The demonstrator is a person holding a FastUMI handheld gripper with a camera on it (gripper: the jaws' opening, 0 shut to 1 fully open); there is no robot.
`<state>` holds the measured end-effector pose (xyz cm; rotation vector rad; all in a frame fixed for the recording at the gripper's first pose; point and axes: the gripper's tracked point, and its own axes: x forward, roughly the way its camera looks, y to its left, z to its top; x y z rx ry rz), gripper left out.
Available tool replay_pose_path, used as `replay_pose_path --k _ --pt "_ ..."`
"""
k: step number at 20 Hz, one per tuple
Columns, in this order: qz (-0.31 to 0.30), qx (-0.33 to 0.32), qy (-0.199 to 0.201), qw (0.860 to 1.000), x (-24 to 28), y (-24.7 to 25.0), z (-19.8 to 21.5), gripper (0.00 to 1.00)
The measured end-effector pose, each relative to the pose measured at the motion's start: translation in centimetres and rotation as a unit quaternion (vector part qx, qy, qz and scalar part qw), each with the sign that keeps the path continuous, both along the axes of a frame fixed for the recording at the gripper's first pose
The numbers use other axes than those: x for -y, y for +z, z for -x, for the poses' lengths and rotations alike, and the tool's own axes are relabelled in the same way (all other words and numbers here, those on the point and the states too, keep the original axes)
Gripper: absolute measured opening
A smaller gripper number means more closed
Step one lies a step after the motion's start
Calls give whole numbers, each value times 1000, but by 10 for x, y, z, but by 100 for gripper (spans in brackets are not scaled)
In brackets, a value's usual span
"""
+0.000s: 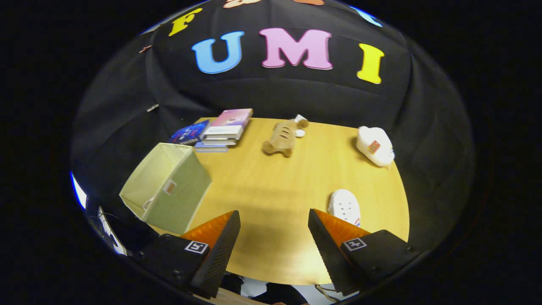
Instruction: Open the storage box then place both shoes into the box .Put the left shoe in first, then the right shoe, with the right side of both shoes facing outward in a uniform manner.
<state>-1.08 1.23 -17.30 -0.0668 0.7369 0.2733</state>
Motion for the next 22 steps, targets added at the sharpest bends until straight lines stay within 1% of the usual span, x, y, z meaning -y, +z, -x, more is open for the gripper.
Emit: replay_pose_path --k 4,8,9,12,15,17,20,22 --pt "15 -37 -43 998 82 -37 -6 99" --pt "58 -50 -57 995 142 -73 -17 99" --pt "61 -58 -61 995 151 -82 -19 99" --pt "59 -78 -73 993 171 -108 -29 99" --pt "75 -101 -65 990 186 -136 -38 99" --pt "65 -124 -64 988 184 -149 -41 99" --pt "55 -159 -74 983 185 -172 -45 99" --pt "43 -165 -67 983 180 -177 -51 98"
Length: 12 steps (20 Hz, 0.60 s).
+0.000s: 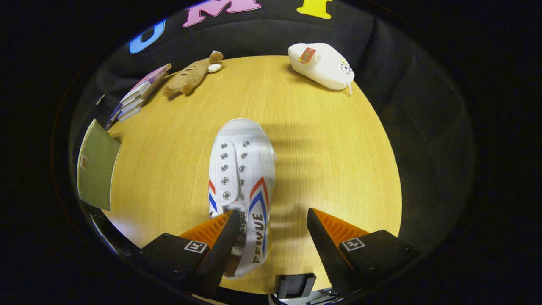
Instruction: Open the storage box then place both shoes into the box .Put the left shoe in first, then the right shoe, with the right side of both shoes facing outward in a uniform manner.
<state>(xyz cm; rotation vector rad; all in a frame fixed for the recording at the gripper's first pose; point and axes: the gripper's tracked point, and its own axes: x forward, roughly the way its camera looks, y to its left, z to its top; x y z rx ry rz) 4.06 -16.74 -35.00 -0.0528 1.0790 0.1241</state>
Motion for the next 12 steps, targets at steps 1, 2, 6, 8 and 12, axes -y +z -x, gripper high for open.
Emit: replay_pose_path --k 1,2,6,8,12 --pt "-8 2 5 1000 -4 0 -5 89" --pt "-16 -1 8 1000 -10 -2 -7 83" --pt "-18 -5 10 1000 -15 -4 -1 39" --pt "-21 -9 -12 1000 -12 -5 -4 29" --pt "-35 -4 -23 999 -10 -2 -6 8"
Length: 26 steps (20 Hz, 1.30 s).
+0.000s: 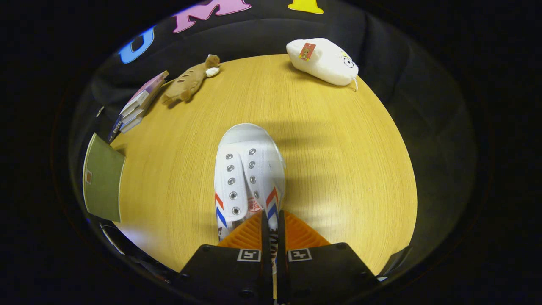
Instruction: Open the storage box then place both shoes into the box .Put the left shoe in first, then the right shoe, with the right side of both shoes facing outward in a uniform manner.
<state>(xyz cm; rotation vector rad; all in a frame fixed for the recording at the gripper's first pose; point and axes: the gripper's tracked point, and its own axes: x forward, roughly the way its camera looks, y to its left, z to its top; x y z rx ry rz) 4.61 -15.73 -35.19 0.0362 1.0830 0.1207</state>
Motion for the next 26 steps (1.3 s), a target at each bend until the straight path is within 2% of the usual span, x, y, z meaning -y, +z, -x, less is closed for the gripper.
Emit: replay_pose_path --k 1,4,8,12,15,20,26 --pt "-7 -7 -10 1000 -2 0 3 6" --pt "-45 -15 -60 997 -15 9 8 5" --pt "-60 6 -70 996 -48 46 20 5" --pt "-118 15 -94 988 -112 88 36 5" --pt "-138 13 -88 986 -168 112 50 5" --pt "-208 23 -77 975 -284 160 72 5" --pt "-250 29 -18 968 -403 211 97 5"
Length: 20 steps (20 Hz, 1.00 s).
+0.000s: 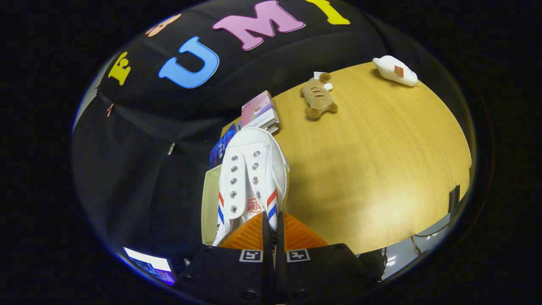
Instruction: Open the storage box then place both shoes into the box .Put the left shoe in first, then the right shoe, with the right side of both shoes facing outward in a uniform manner.
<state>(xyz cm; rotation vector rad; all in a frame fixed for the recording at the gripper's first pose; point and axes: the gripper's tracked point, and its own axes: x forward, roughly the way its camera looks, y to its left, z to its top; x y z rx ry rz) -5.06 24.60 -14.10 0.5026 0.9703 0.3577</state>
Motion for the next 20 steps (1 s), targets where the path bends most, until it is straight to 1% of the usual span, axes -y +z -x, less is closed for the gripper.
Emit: replay_pose_path --k 3,6,8,14,18,20 --pt "1 6 29 1000 -45 10 3 5" --pt "-3 -3 43 999 -83 8 3 5" --pt "11 -11 49 999 -103 -3 1 5" --pt "96 -40 53 993 -126 -56 -9 5" --pt "132 -47 57 988 -131 -79 -12 7" --pt "137 -47 60 988 -136 -84 -12 8"
